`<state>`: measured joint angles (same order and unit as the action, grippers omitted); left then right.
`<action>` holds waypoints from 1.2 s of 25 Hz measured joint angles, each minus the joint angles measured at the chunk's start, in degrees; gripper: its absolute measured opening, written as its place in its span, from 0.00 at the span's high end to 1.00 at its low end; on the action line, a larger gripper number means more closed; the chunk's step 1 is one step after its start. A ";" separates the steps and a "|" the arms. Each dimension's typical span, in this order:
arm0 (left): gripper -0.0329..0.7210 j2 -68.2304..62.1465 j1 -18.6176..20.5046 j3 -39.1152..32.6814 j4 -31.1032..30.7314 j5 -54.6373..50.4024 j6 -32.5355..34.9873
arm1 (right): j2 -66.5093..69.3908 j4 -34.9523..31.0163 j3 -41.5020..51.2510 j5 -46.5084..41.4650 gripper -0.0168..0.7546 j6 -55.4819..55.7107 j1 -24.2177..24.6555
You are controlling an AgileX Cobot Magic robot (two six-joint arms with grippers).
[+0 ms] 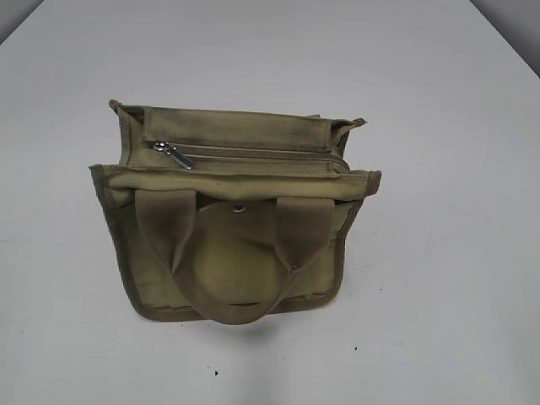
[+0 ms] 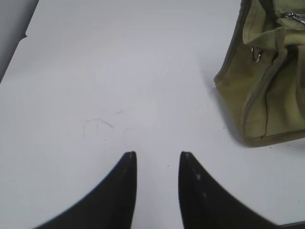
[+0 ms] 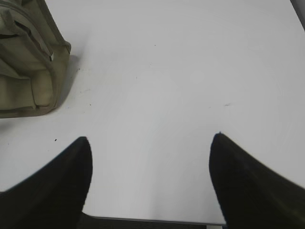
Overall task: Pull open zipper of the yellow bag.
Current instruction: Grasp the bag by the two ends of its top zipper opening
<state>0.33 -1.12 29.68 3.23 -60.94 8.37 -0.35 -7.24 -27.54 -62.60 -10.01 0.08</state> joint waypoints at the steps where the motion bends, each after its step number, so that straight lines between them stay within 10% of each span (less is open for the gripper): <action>1: 0.64 0.00 0.00 0.00 0.00 0.00 0.00 | 0.00 0.00 0.00 0.00 0.21 0.00 0.00; 13: 0.64 -3.54 0.00 1.83 3.82 7.32 0.00 | 0.00 0.00 0.00 0.00 0.21 0.00 0.00; 18: 0.64 -14.74 0.00 2.25 19.53 17.76 0.44 | 0.00 0.00 0.00 0.00 0.21 0.00 0.00; 25: 0.47 -40.51 0.00 4.73 48.87 15.87 20.95 | 0.00 -1.68 0.00 0.01 0.21 0.00 0.00; 30: 0.38 -58.85 -0.13 12.65 56.69 9.55 26.69 | 0.00 -4.69 0.00 0.21 0.21 -0.35 0.00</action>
<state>-58.52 -1.25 42.33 59.92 -51.39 35.05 -0.35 -11.93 -27.54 -62.39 -10.37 0.08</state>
